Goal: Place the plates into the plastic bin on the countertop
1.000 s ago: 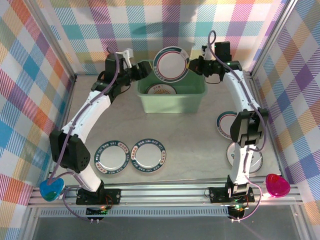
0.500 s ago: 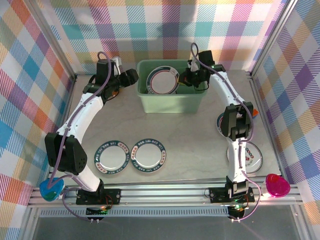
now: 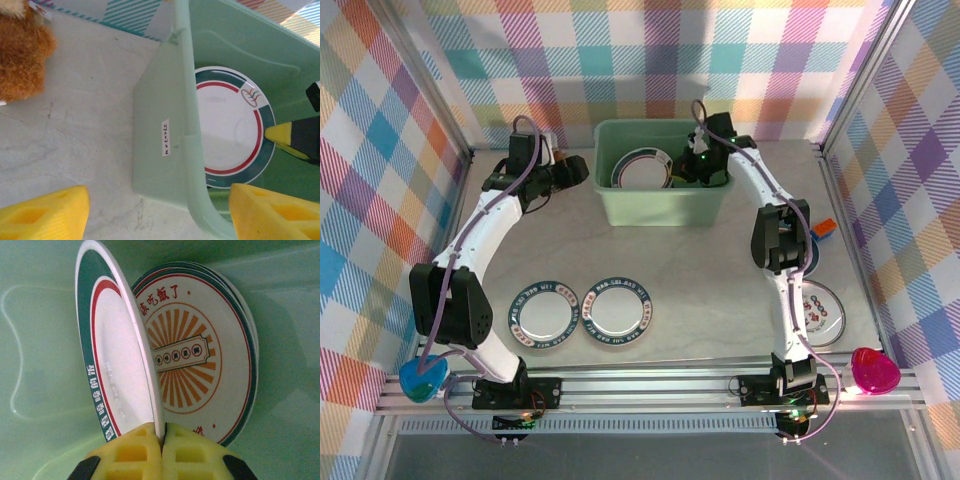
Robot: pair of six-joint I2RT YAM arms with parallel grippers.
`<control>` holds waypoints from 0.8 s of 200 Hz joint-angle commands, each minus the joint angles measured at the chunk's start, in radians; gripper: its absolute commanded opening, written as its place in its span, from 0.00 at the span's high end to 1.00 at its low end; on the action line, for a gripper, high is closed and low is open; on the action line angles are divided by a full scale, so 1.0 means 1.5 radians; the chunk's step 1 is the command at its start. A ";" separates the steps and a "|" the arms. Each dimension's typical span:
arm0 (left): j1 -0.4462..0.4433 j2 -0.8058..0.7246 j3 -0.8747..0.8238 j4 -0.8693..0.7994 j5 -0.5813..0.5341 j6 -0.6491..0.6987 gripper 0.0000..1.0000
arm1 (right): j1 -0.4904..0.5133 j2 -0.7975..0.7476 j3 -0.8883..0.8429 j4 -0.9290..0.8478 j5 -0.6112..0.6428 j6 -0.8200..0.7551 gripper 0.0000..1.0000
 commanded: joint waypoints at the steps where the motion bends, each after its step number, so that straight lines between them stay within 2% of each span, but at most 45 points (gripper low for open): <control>1: 0.006 -0.031 -0.012 -0.007 0.016 0.019 0.27 | 0.005 0.015 0.041 -0.008 -0.011 0.012 1.00; 57: 0.005 -0.018 -0.014 -0.011 0.034 0.017 0.26 | 0.004 0.035 0.044 -0.022 -0.006 0.007 1.00; 101: 0.006 -0.006 -0.015 -0.005 0.057 0.008 0.26 | 0.004 0.053 0.065 -0.043 -0.006 -0.003 0.88; 113: 0.004 -0.001 -0.012 -0.002 0.063 0.004 0.26 | 0.004 0.053 0.071 -0.050 -0.001 -0.007 0.81; 134: 0.000 0.006 -0.005 -0.002 0.065 0.004 0.26 | 0.005 0.050 0.087 -0.064 0.003 -0.011 0.56; 160: -0.008 0.013 0.004 -0.005 0.064 0.008 0.26 | 0.005 0.038 0.089 -0.072 0.017 -0.018 0.40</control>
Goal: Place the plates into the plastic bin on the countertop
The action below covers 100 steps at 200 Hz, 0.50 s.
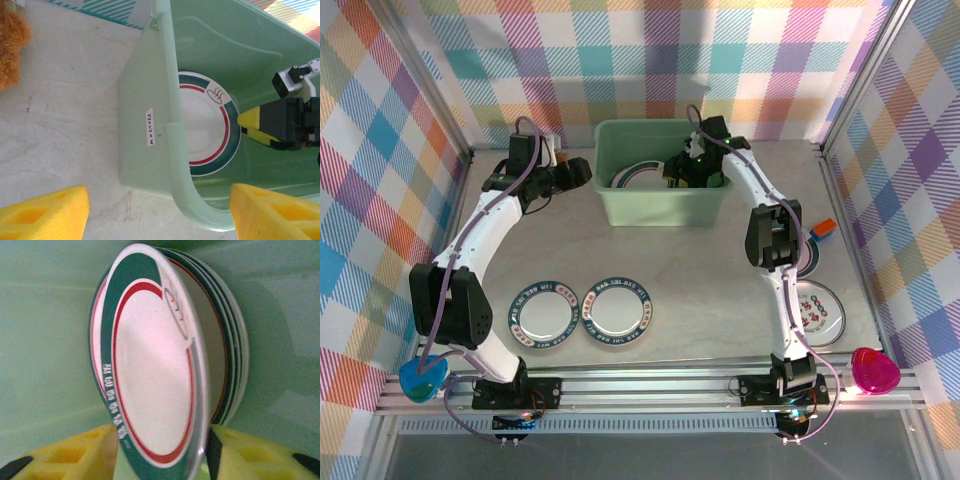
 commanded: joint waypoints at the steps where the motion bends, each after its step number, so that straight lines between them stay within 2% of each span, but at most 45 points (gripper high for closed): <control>1: -0.007 0.014 0.007 -0.005 0.014 0.001 0.26 | 0.004 -0.017 0.022 -0.023 0.005 -0.013 0.39; 35: -0.011 0.032 0.027 0.005 0.041 0.002 0.26 | 0.008 -0.042 0.023 -0.040 0.022 -0.033 0.19; 72: -0.014 0.067 0.079 -0.009 0.051 0.017 0.26 | 0.014 -0.072 0.021 -0.066 0.076 -0.068 0.12; 100: -0.019 0.086 0.086 -0.003 0.054 0.018 0.26 | 0.019 -0.086 0.018 -0.073 0.077 -0.093 0.11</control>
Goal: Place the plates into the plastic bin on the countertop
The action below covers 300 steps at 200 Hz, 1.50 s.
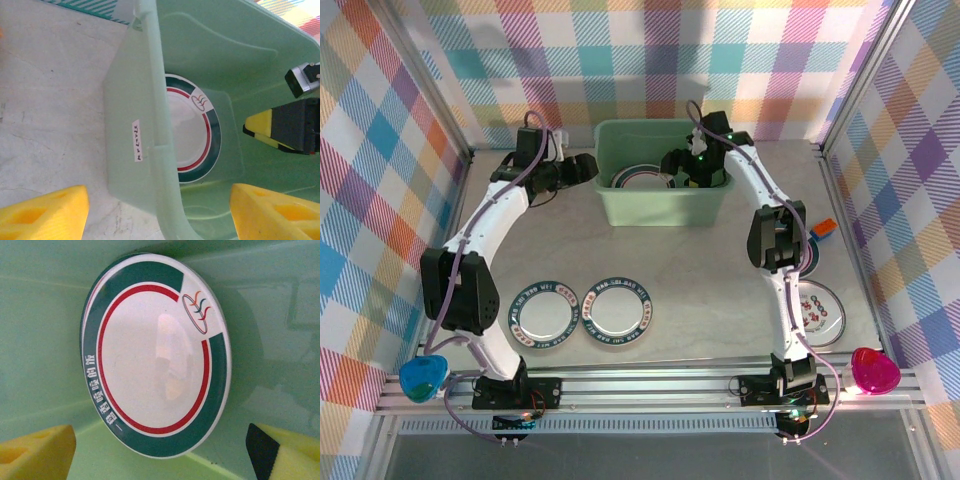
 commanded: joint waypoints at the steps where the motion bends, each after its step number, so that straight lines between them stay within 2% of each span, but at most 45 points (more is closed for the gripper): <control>1: -0.009 0.015 0.025 -0.003 0.018 0.013 0.26 | 0.009 -0.050 0.015 -0.025 0.009 -0.040 0.11; 48: -0.023 0.050 0.032 0.007 0.028 0.014 0.26 | 0.018 -0.064 0.010 -0.064 -0.034 -0.110 0.13; 85: -0.045 0.043 -0.008 0.042 0.026 0.006 0.26 | 0.021 -0.104 -0.063 -0.066 -0.081 -0.164 0.15; 127: -0.053 -0.036 -0.102 0.111 -0.013 -0.017 0.26 | 0.022 -0.134 -0.126 -0.081 -0.142 -0.238 0.18; 152: -0.054 -0.079 -0.127 0.108 -0.036 -0.017 0.26 | 0.021 -0.152 -0.159 -0.086 -0.170 -0.266 0.20; 221: -0.053 -0.101 -0.109 0.087 -0.049 -0.013 0.26 | 0.021 -0.226 -0.274 -0.084 -0.212 -0.294 0.23; 300: -0.053 -0.061 -0.078 0.049 -0.023 0.002 0.26 | 0.021 -0.327 -0.412 -0.092 -0.249 -0.335 0.26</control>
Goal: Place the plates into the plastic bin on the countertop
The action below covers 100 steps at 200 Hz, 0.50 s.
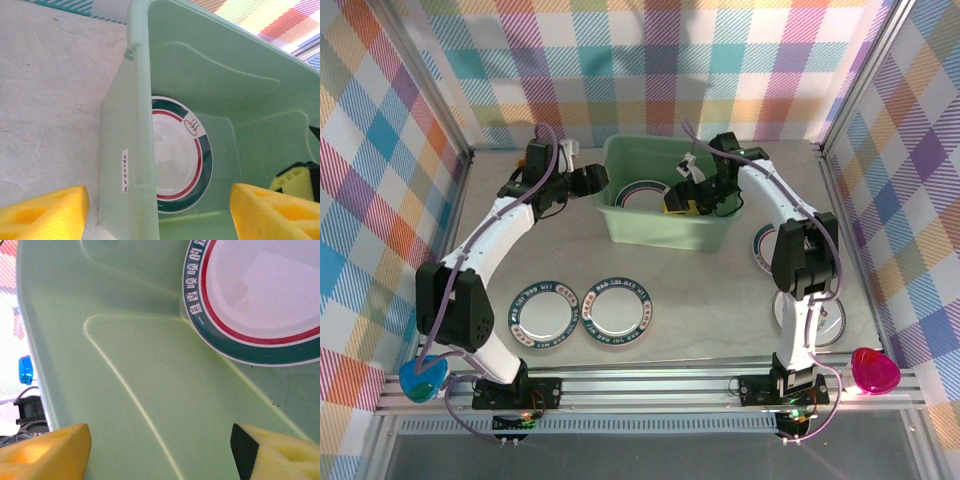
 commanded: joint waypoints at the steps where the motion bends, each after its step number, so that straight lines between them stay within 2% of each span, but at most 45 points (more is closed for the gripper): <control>1: -0.003 0.013 0.026 -0.020 0.016 0.018 0.26 | 0.005 -0.050 -0.037 -0.038 -0.042 -0.040 0.26; 27: -0.003 0.033 0.042 -0.026 0.057 0.029 0.26 | 0.004 -0.078 -0.084 -0.033 -0.045 -0.051 0.27; 44: -0.008 0.047 0.054 -0.034 0.053 0.043 0.27 | 0.003 -0.088 -0.088 -0.023 -0.038 -0.044 0.25; 77: -0.028 0.080 0.083 -0.047 0.053 0.074 0.28 | 0.001 -0.087 -0.026 0.000 -0.011 -0.014 0.19; 100: -0.044 0.095 0.100 -0.057 0.049 0.084 0.31 | -0.002 -0.105 0.017 0.035 0.014 0.044 0.16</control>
